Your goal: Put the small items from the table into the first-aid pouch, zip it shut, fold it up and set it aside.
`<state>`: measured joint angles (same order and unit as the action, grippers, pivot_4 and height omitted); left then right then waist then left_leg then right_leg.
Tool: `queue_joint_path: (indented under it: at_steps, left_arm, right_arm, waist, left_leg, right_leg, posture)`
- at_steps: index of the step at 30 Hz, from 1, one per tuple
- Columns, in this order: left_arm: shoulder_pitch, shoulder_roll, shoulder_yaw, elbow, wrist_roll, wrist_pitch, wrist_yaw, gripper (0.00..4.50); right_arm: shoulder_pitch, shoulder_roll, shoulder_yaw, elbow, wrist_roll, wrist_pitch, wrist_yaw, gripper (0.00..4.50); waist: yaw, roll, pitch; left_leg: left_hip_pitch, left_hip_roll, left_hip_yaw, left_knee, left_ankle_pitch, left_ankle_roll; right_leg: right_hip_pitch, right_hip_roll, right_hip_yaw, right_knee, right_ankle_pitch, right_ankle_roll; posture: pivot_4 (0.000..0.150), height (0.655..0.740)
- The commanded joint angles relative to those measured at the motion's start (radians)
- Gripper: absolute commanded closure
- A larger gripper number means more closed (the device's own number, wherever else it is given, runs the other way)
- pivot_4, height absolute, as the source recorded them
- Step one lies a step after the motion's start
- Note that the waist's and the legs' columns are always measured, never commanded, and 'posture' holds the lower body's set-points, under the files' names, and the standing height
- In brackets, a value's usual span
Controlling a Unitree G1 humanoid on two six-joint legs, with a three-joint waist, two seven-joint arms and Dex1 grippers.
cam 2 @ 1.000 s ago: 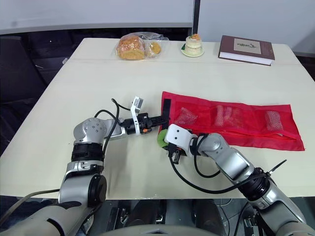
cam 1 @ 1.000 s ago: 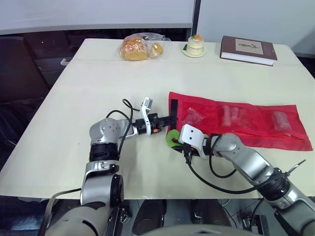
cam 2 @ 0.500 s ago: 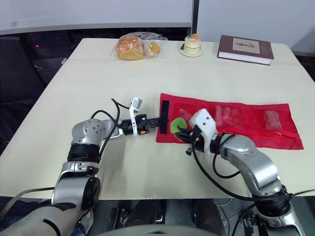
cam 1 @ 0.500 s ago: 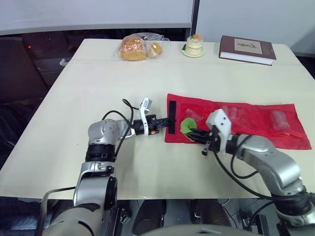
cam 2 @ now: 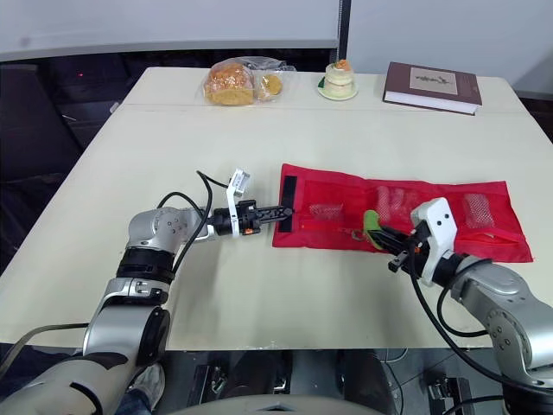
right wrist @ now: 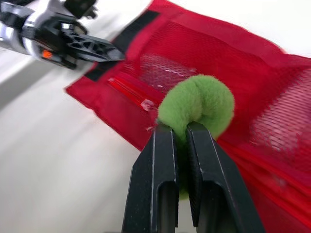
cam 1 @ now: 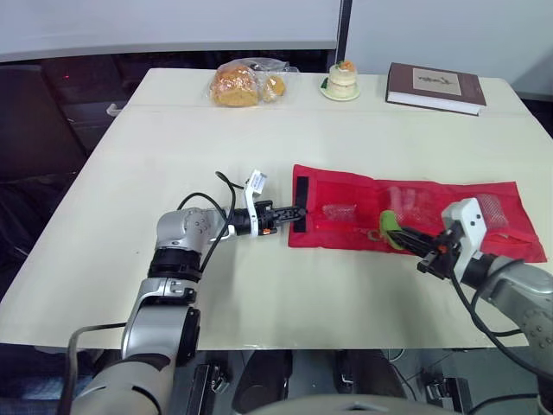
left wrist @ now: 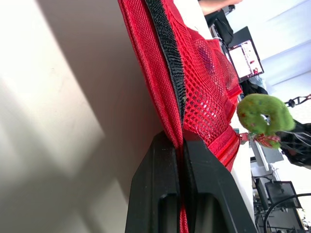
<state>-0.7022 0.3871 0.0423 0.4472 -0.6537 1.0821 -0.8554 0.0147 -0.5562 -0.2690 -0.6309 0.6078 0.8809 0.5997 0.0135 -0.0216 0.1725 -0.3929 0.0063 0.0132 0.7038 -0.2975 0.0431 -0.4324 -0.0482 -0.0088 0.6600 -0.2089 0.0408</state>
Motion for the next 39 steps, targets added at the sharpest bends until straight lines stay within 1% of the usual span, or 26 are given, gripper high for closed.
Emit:
queue_joint_path:
  at_steps: [1, 6, 10, 15, 21, 26, 31, 35, 39]
  left_arm:
    - [0.003, 0.057, 0.025, 0.043, 0.053, -0.039, 0.017, 4.50]
    - [0.009, 0.069, 0.021, 0.050, 0.057, -0.053, 0.008, 4.50]
    - [0.011, 0.073, 0.023, 0.050, 0.058, -0.057, 0.007, 4.50]
    - [0.013, 0.084, 0.024, 0.052, 0.064, -0.062, 0.002, 4.50]
    - [0.016, 0.104, 0.020, 0.057, 0.072, -0.070, -0.005, 4.50]
    - [0.027, 0.132, 0.019, 0.051, 0.076, -0.068, -0.014, 4.50]
    - [0.048, 0.178, 0.036, 0.042, 0.076, -0.060, -0.019, 4.50]
    - [0.084, 0.225, 0.047, 0.017, 0.071, -0.047, -0.025, 4.50]
    - [0.110, 0.249, 0.064, -0.013, 0.056, -0.025, -0.022, 4.50]
  right_arm:
    - [0.031, -0.033, -0.123, 0.014, -0.024, -0.046, -0.039, 4.44]
    - [0.066, -0.061, -0.190, 0.068, -0.048, -0.091, -0.056, 4.44]
    - [0.080, -0.075, -0.207, 0.085, -0.057, -0.107, -0.059, 4.44]
    - [0.111, -0.107, -0.232, 0.145, -0.115, -0.133, -0.084, 4.44]
    - [0.133, -0.133, -0.276, 0.261, -0.237, -0.155, -0.191, 4.44]
    - [0.100, -0.129, -0.311, 0.339, -0.329, -0.184, -0.312, 4.44]
    - [0.086, -0.133, -0.334, 0.404, -0.421, -0.262, -0.399, 4.44]
    - [0.087, -0.132, -0.334, 0.425, -0.448, -0.313, -0.411, 4.44]
    - [0.091, -0.125, -0.322, 0.438, -0.453, -0.357, -0.401, 4.44]
  waist:
    - [0.000, 0.000, 0.000]
    - [-0.008, 0.000, 0.000]
    - [-0.013, 0.001, 0.000]
    - [-0.014, 0.001, 0.000]
    - [-0.019, 0.001, 0.000]
    - [-0.027, 0.001, -0.001]
    - [-0.030, 0.002, -0.001]
    - [-0.032, 0.002, -0.001]
    - [-0.031, 0.002, -0.001]
  left_leg:
    - [0.000, 0.000, 0.000, 0.000, 0.000, 0.000]
    - [0.001, 0.000, 0.001, 0.000, 0.000, 0.000]
    - [0.001, 0.001, 0.001, -0.001, 0.000, 0.000]
    - [0.001, 0.001, 0.002, -0.001, 0.000, 0.000]
    - [0.001, 0.001, 0.003, -0.001, 0.000, 0.000]
    - [0.002, 0.002, 0.004, -0.002, 0.000, 0.000]
    - [0.003, 0.002, 0.006, -0.003, 0.000, 0.000]
    - [0.005, 0.003, 0.008, -0.004, 0.000, 0.000]
    - [0.005, 0.003, 0.008, -0.005, 0.000, 0.000]
  right_leg:
    - [0.000, 0.000, 0.000, 0.000, 0.000, 0.000]
    - [0.000, 0.001, 0.001, 0.000, 0.000, 0.000]
    - [0.000, 0.001, 0.001, 0.000, 0.000, 0.000]
    - [0.000, 0.001, 0.002, 0.000, 0.000, 0.000]
    - [0.000, 0.001, 0.002, 0.000, 0.000, 0.000]
    - [0.000, 0.002, 0.003, 0.000, 0.000, 0.000]
    - [-0.001, 0.002, 0.005, 0.000, 0.000, 0.000]
    - [-0.001, 0.003, 0.007, 0.000, 0.000, 0.000]
    - [-0.001, 0.003, 0.007, 0.000, 0.000, 0.000]
  posture:
    - [0.150, 0.7289]
    - [0.150, 0.7289]
    - [0.150, 0.7289]
    - [0.150, 0.7289]
    - [0.150, 0.7289]
    - [0.150, 0.7289]
    - [0.150, 0.7289]
    - [0.150, 0.7289]
    - [0.150, 0.7289]
